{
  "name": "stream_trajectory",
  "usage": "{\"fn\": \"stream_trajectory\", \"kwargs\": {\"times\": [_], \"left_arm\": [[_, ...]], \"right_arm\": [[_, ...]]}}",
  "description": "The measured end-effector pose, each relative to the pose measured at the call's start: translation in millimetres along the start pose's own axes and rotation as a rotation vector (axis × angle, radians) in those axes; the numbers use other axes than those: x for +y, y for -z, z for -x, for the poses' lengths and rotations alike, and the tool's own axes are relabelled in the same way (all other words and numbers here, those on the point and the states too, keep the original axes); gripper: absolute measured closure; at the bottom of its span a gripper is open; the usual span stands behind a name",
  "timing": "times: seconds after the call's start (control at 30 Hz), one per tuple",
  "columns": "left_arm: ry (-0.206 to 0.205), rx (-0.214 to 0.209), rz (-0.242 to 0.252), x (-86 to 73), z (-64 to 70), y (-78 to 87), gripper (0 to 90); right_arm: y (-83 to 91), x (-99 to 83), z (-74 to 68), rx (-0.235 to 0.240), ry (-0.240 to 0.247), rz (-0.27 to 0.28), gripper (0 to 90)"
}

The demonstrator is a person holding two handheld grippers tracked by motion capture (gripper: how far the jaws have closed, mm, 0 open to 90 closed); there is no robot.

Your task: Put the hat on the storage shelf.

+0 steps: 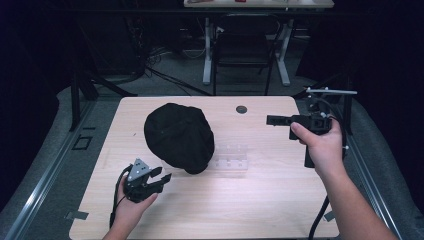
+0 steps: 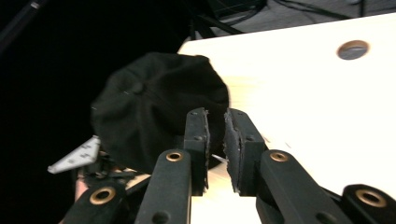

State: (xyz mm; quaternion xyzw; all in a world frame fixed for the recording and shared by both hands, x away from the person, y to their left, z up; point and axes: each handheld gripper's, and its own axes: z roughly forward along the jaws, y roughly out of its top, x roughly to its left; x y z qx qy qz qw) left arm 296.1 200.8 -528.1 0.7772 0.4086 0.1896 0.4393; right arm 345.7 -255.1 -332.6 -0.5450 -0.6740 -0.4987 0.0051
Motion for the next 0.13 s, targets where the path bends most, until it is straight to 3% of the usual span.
{"fn": "stream_trajectory", "kwargs": {"times": [0.13], "left_arm": [[0.017, -0.003, 0.011, -2.8, -2.0, -0.6, 50.6]], "right_arm": [[-0.4, -12.3, 4.9, -0.017, 0.012, 0.005, 75.6]]}}
